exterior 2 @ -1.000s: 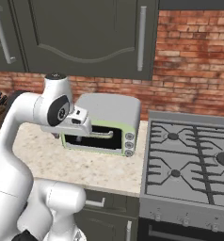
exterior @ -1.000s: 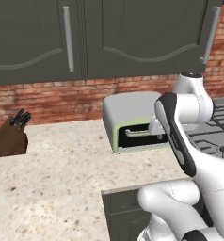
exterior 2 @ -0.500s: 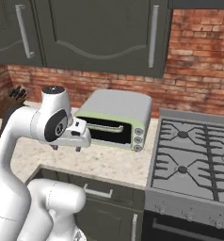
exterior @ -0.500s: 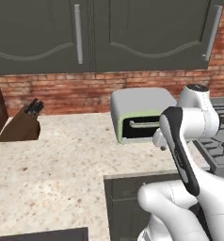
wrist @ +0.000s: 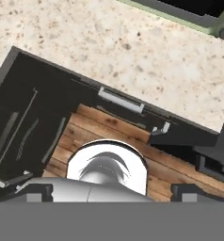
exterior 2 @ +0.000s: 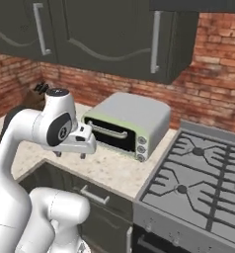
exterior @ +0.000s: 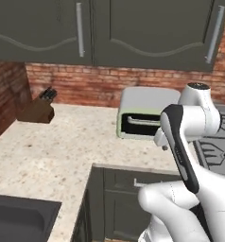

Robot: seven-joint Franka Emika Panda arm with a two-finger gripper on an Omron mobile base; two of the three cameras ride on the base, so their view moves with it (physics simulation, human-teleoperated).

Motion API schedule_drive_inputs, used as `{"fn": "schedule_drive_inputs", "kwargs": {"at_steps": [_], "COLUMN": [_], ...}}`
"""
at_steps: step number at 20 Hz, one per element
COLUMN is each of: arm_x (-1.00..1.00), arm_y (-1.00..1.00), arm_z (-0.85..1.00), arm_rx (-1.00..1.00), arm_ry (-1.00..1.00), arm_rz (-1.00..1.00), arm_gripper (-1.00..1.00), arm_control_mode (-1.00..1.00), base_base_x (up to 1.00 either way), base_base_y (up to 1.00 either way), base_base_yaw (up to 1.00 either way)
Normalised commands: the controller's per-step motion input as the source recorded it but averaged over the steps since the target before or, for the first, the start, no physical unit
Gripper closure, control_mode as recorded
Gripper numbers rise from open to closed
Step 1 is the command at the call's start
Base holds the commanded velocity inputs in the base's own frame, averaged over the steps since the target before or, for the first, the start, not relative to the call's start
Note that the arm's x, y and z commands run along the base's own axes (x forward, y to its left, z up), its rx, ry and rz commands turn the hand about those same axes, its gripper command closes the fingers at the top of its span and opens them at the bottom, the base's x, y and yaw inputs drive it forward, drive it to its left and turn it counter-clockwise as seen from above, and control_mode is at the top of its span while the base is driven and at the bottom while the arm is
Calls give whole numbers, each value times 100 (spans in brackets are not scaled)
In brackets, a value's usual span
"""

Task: Navigate to the shelves.

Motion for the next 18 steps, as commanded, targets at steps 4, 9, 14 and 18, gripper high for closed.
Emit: {"fn": "schedule_drive_inputs", "kwargs": {"at_steps": [4, 9, 14, 18], "arm_x": [0, 0, 0, 0], "arm_y": [0, 0, 0, 0], "arm_z": [0, 0, 0, 0], "arm_rx": [0, 0, 0, 0], "arm_ry": [0, 0, 0, 0], "arm_rz": [0, 0, 0, 0], "arm_gripper": [-100, -100, -100, -100], "arm_control_mode": [100, 100, 100, 100], "base_base_x": [-38, -58, -62, -55], "base_base_y": [-67, -13, 0, 0], "base_base_yaw": [61, 69, 77, 81]}}
